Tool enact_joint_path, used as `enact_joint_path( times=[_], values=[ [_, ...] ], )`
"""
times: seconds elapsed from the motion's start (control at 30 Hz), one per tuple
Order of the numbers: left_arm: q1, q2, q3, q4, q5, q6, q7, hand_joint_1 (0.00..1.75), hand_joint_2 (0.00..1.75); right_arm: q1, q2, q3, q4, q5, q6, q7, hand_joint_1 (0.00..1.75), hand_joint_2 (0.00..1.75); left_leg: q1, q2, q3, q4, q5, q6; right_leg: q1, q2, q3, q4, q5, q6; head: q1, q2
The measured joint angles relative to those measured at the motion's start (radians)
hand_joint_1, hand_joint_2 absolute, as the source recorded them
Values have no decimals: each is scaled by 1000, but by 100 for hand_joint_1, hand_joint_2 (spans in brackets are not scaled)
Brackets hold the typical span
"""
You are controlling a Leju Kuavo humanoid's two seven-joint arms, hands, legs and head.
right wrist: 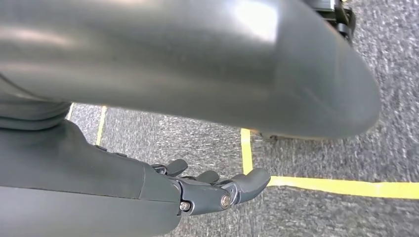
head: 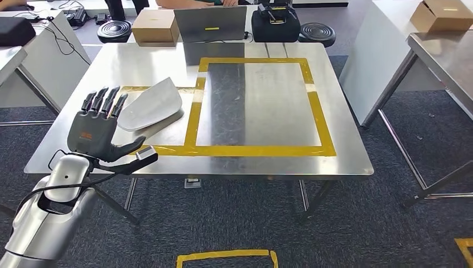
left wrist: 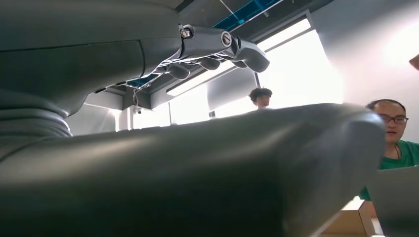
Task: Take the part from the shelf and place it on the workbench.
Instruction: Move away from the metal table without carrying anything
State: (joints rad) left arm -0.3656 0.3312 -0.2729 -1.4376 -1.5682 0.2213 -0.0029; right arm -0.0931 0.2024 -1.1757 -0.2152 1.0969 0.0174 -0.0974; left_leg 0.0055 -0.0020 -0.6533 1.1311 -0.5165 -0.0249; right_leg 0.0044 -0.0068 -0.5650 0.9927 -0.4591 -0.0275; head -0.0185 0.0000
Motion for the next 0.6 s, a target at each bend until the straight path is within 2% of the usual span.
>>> enact_joint_path(
  times=[0.07,0.1,0.13,0.17,0.23,0.27,0.3,0.4,0.43,0.47,0.5,0.57,0.6],
  values=[
    [0,0,-1,2,0,-1,0,0,0,1,0,0,0,2,0,1,0,0,4,0,-46,128,-72,-10,-1,-1,-14,2,8,-1,-2,0],
    [2,0,-1,4,0,-3,0,0,0,2,0,0,0,2,0,2,0,0,6,0,-55,166,-88,-14,-2,-1,-21,5,12,0,-3,0],
    [2,0,-1,5,0,-4,0,0,0,2,0,0,0,3,0,2,0,0,8,1,-46,166,-83,-17,-4,-1,-29,9,14,3,-3,0],
    [2,0,-1,6,0,-5,0,0,0,2,1,0,0,3,0,2,0,0,11,1,-17,128,-63,-20,-6,-1,-35,14,17,5,-3,0],
    [2,1,-1,6,0,-7,0,0,0,1,1,0,0,3,0,2,0,0,15,2,68,-11,-16,-25,-10,-1,-47,27,18,15,-4,0],
    [1,1,-1,6,0,-8,-1,0,0,1,1,0,0,4,0,3,0,0,16,1,96,-63,-3,-19,-9,-1,-52,34,19,21,-5,0],
    [1,1,-1,6,0,-9,-2,0,0,1,1,0,0,4,0,4,0,0,15,-1,109,-91,1,-11,-8,0,-55,37,20,28,-5,0],
    [0,1,-1,6,0,-12,-7,0,0,2,1,0,0,4,1,5,0,0,12,-4,102,-95,10,20,-8,1,-60,36,29,47,-5,0],
    [-1,1,-1,7,0,-12,-10,0,0,2,1,0,0,4,1,5,0,0,12,-3,100,-96,15,29,-10,1,-65,45,21,52,-4,0],
    [-3,1,-1,7,0,-12,-13,0,0,2,1,0,0,4,1,5,0,0,13,-3,96,-97,20,36,-11,1,-77,71,0,57,-2,0],
    [-4,0,-1,8,0,-12,-16,0,0,2,1,0,0,3,1,5,0,0,14,-2,92,-98,25,42,-12,2,-97,120,-34,61,0,0],
    [-5,-1,-1,11,0,-12,-20,0,0,2,1,0,0,3,1,5,0,0,13,-1,80,-97,34,46,-12,2,-152,257,-111,67,4,0],
    [-5,-1,-1,14,0,-12,-21,0,0,2,1,0,0,3,1,5,0,0,11,-1,74,-97,38,47,-12,2,-170,308,-132,67,5,0]
  ],
)
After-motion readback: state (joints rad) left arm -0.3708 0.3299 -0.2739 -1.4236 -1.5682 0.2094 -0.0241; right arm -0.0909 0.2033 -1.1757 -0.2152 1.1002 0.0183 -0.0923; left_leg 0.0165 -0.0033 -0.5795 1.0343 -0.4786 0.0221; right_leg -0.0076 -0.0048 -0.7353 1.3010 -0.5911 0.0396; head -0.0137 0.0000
